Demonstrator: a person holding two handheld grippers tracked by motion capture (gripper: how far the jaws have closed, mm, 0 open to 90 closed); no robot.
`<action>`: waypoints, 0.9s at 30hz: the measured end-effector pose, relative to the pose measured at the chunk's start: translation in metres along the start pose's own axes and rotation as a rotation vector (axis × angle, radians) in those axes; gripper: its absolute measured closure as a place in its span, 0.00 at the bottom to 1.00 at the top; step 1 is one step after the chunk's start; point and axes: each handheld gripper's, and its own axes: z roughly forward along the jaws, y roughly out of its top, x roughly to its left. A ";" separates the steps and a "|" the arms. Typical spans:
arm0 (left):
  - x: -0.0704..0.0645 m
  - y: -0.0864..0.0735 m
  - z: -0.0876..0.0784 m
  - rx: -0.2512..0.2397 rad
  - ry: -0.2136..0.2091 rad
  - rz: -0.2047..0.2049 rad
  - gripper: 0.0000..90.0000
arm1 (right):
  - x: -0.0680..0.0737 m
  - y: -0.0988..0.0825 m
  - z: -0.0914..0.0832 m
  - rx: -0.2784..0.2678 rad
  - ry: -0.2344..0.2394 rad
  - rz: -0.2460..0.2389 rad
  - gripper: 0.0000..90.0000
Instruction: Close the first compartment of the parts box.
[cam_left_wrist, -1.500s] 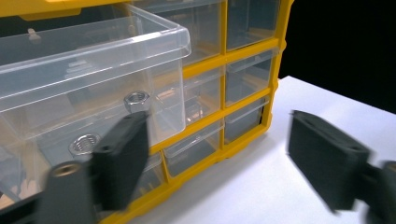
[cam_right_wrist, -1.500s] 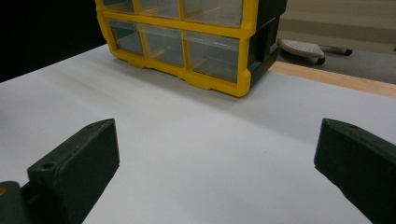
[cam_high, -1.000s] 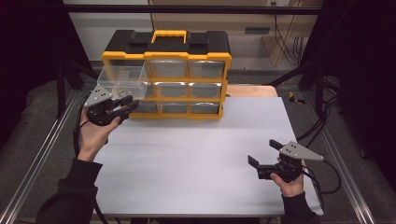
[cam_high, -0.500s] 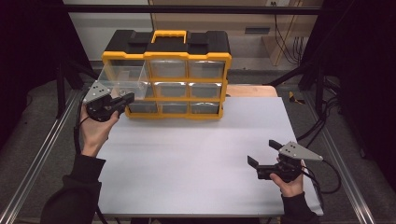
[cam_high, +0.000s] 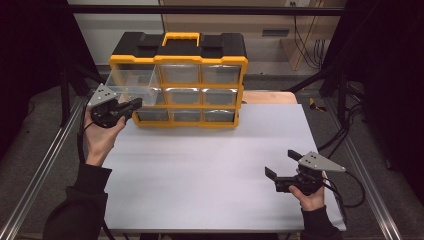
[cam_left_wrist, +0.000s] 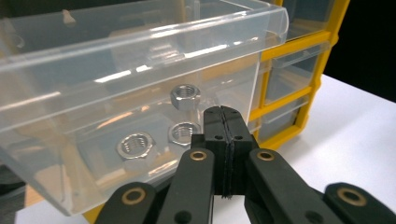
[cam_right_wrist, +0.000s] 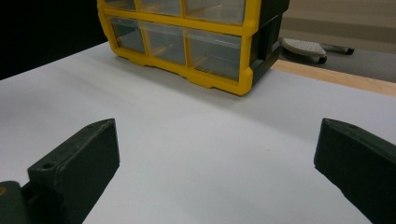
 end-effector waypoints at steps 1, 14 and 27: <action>0.000 0.001 0.000 -0.004 0.004 0.000 0.99 | 0.000 0.000 0.000 0.001 0.000 0.000 0.01; 0.009 0.005 0.001 -0.019 0.037 0.014 0.99 | 0.000 0.000 0.000 0.000 0.001 0.001 0.01; 0.023 0.008 0.013 -0.018 0.064 0.005 0.99 | 0.000 0.000 0.000 0.001 0.000 0.003 0.01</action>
